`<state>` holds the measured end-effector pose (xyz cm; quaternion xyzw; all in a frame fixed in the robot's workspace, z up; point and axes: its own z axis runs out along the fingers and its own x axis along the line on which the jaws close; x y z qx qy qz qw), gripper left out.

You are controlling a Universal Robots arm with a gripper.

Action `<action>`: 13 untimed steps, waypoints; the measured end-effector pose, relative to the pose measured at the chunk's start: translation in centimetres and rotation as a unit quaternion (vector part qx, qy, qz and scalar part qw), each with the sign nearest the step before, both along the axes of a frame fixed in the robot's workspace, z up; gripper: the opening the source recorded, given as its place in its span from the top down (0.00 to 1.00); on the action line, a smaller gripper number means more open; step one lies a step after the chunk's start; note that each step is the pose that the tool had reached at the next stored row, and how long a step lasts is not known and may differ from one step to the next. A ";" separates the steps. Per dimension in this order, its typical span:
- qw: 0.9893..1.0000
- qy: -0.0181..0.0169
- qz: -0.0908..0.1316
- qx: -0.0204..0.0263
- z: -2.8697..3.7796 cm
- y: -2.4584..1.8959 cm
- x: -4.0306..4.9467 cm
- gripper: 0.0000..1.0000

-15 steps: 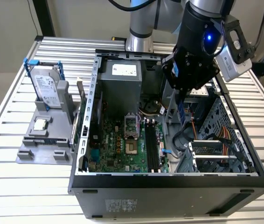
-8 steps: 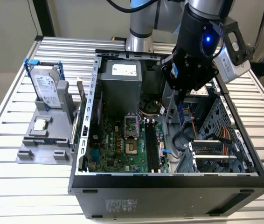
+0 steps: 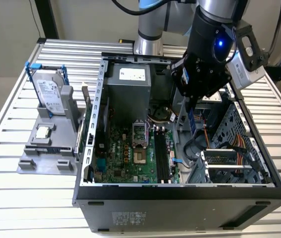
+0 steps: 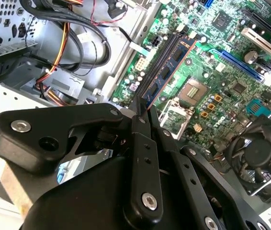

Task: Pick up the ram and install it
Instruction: 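Insert the ram into the slot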

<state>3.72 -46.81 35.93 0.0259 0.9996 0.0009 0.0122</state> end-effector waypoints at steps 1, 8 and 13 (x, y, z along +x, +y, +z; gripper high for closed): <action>1.000 0.000 0.000 0.000 -0.03 0.00 0.00 1.00; 1.000 0.000 0.000 0.000 -0.28 0.00 -0.02 1.00; 1.000 0.000 0.000 0.000 -0.43 0.00 -0.02 1.00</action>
